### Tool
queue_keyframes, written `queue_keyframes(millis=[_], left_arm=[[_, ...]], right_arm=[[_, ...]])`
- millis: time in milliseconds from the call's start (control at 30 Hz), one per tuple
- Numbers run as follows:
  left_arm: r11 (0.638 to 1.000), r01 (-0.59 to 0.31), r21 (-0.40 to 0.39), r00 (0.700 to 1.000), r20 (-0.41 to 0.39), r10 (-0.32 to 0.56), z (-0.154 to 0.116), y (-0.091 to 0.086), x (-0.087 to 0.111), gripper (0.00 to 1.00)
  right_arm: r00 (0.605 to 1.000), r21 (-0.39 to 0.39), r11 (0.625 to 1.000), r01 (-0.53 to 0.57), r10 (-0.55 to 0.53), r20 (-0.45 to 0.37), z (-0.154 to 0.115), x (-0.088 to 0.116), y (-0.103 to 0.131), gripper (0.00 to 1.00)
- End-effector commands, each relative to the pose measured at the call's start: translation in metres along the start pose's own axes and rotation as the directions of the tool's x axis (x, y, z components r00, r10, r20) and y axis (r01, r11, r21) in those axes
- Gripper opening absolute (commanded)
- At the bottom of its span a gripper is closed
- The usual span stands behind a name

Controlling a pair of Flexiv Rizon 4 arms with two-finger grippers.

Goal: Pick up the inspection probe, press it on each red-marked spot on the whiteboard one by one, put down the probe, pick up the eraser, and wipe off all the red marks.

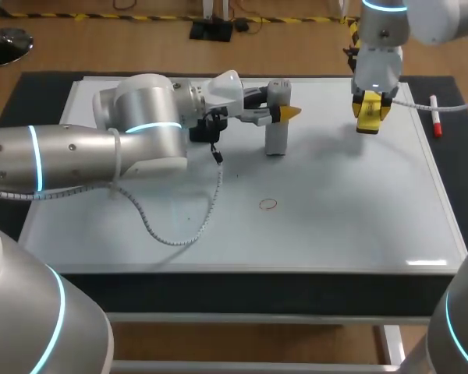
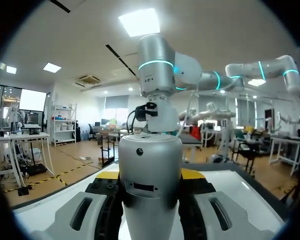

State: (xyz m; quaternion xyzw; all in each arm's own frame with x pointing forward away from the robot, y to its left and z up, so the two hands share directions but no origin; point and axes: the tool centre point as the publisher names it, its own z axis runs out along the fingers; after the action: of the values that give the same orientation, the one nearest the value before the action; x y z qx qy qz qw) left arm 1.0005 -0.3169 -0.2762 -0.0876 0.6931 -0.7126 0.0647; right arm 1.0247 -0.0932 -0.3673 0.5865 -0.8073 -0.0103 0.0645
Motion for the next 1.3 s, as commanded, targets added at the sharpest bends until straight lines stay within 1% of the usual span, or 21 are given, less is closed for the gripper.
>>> queue_keyframes(millis=[33, 133, 333, 533, 733, 833, 900, 967, 1000, 1033, 1100, 1133, 1200, 1233, 1300], left_arm=[[1.0, 0.008, 0.013, 1.0, 0.01, -0.008, -0.006, -0.011, 0.004, 0.0], [1.0, 0.002, 0.02, 1.0, 0.012, -0.002, -0.013, -0.021, 0.01, 0.0], [0.999, -0.021, 0.045, 0.999, 0.027, 0.019, -0.034, -0.033, 0.025, 0.0], [0.999, -0.027, 0.036, 0.997, 0.067, 0.025, -0.064, -0.035, 0.04, 0.0], [0.999, -0.03, 0.026, 0.995, 0.092, 0.028, -0.098, -0.032, 0.052, 0.0], [0.999, -0.025, 0.035, 0.995, 0.101, 0.022, -0.117, -0.028, 0.054, 0.0], [0.999, -0.027, 0.023, 0.993, 0.114, 0.025, -0.128, -0.028, 0.055, 0.0], [0.999, -0.037, 0.032, 0.994, 0.101, 0.034, -0.141, -0.03, 0.057, 0.0], [0.999, -0.037, 0.023, 0.993, 0.11, 0.034, -0.147, -0.031, 0.057, 0.0], [0.998, -0.062, 0.03, 0.996, 0.066, 0.06, -0.153, -0.031, 0.056, 0.0], [0.998, -0.062, 0.018, 0.995, 0.077, 0.06, -0.166, -0.033, 0.057, 0.0], [0.997, -0.075, 0.019, 0.996, 0.051, 0.074, -0.171, -0.035, 0.056, 0.0], [0.998, -0.068, 0.008, 0.996, 0.064, 0.068, -0.183, -0.036, 0.055, 0.0], [0.997, -0.079, 0.013, 0.996, 0.04, 0.078, -0.188, -0.038, 0.054, 0.0], [0.998, -0.068, -0.006, 0.996, 0.052, 0.068, -0.198, -0.039, 0.052, 0.0]], right_arm=[[1.0, 0.001, 1.0, 0.002, -0.002, -0.002, -0.001, 0.001, 0.0, 0.0], [1.0, 0.001, 1.0, 0.002, -0.002, -0.002, -0.001, 0.001, 0.0, 0.0], [1.0, 0.001, 1.0, 0.002, -0.002, -0.002, -0.001, 0.001, 0.0, 0.0], [1.0, 0.001, 1.0, 0.002, -0.002, -0.002, -0.001, 0.001, 0.0, 0.0], [1.0, 0.001, 1.0, 0.002, -0.002, -0.002, -0.001, 0.001, 0.0, 0.0], [1.0, 0.001, 1.0, 0.002, -0.002, -0.002, -0.001, 0.001, 0.0, 0.0], [1.0, 0.001, 1.0, 0.002, -0.002, -0.002, -0.001, 0.001, 0.0, 0.0], [1.0, 0.001, 1.0, 0.002, -0.002, -0.002, -0.001, 0.001, 0.0, 0.0], [1.0, 0.001, 1.0, 0.002, -0.002, -0.002, -0.001, 0.001, 0.0, 0.0], [1.0, 0.001, 1.0, 0.002, -0.002, -0.002, -0.001, 0.001, 0.0, 0.0], [1.0, 0.001, 1.0, 0.002, -0.002, -0.002, -0.001, 0.001, 0.0, 0.0], [1.0, 0.001, 1.0, 0.002, -0.002, -0.002, -0.001, 0.001, 0.0, 0.0], [1.0, 0.001, 1.0, 0.002, -0.002, -0.002, -0.001, 0.001, 0.0, 0.0], [1.0, 0.001, 1.0, 0.002, -0.002, -0.002, -0.001, 0.001, 0.0, 0.0], [1.0, 0.001, 1.0, 0.002, -0.002, -0.002, -0.001, 0.001, 0.0, 0.0]])
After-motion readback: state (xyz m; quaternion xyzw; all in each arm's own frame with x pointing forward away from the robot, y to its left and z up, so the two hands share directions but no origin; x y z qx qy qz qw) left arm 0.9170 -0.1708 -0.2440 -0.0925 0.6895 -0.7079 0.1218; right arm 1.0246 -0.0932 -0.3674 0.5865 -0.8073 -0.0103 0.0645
